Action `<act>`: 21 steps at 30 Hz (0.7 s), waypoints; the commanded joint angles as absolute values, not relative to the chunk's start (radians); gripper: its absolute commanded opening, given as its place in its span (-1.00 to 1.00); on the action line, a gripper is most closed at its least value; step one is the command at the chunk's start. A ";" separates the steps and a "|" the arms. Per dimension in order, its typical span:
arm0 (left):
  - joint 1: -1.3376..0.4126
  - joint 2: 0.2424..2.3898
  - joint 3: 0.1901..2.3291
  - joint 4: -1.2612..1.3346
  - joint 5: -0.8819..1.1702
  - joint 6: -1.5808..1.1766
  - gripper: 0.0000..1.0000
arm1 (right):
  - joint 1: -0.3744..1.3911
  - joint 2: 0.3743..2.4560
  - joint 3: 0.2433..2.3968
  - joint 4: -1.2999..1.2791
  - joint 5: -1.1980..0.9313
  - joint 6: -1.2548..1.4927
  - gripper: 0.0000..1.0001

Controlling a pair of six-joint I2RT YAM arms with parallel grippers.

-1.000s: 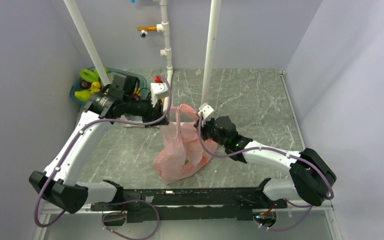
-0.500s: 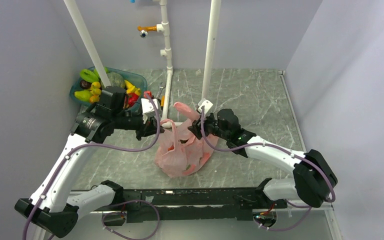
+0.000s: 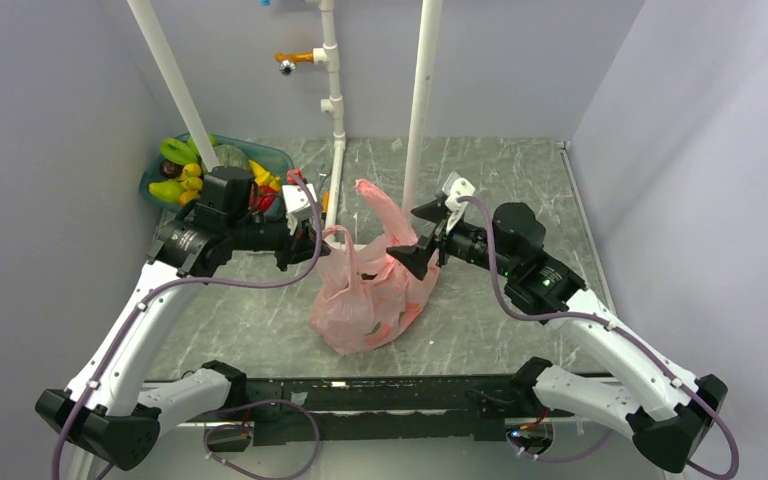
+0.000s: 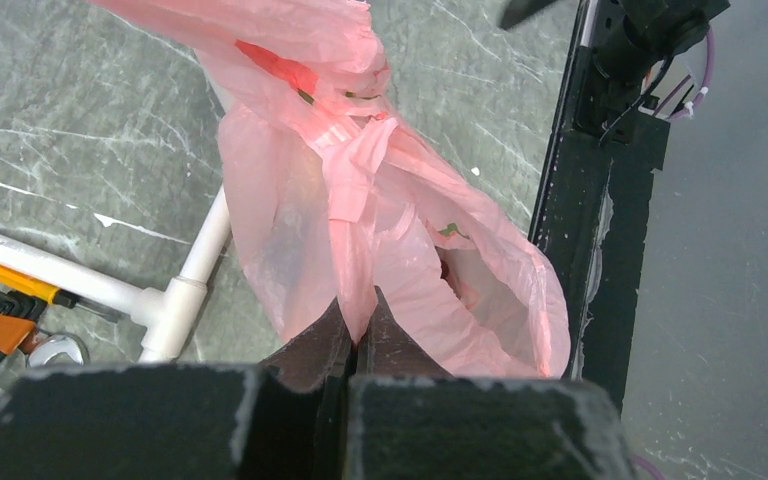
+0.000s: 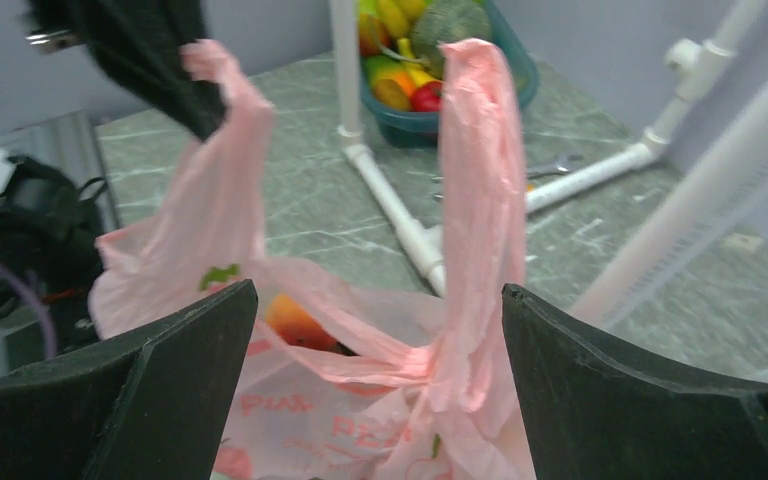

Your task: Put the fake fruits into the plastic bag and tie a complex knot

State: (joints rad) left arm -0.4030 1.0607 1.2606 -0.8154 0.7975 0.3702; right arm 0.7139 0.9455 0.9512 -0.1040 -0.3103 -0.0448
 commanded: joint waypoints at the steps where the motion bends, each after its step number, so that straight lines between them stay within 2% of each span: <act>1: -0.399 1.064 1.255 -0.765 0.834 0.350 -1.00 | 0.743 0.973 0.971 -0.121 -0.468 -0.005 0.90; 4: -0.399 1.059 1.235 -0.754 0.865 0.365 -0.88 | 0.791 1.048 0.970 -0.040 -0.511 -0.002 0.90; 6: -0.400 1.053 1.222 -0.754 0.870 0.388 -0.82 | 0.819 1.083 0.967 0.008 -0.525 -0.007 0.81; 11: -0.411 1.049 1.221 -0.759 0.816 0.444 -0.77 | 0.857 1.132 0.970 0.110 -0.553 -0.005 0.23; 17: -0.434 1.065 1.246 -0.789 0.764 0.479 -0.77 | 0.882 1.154 1.003 0.144 -0.568 -0.002 0.08; 19: -0.443 1.058 1.245 -0.776 0.766 0.474 -0.77 | 0.887 1.161 1.000 0.139 -0.573 -0.013 -0.03; 21: -0.449 1.053 1.253 -0.776 0.778 0.467 -0.69 | 0.889 1.168 0.997 0.137 -0.572 -0.024 -0.25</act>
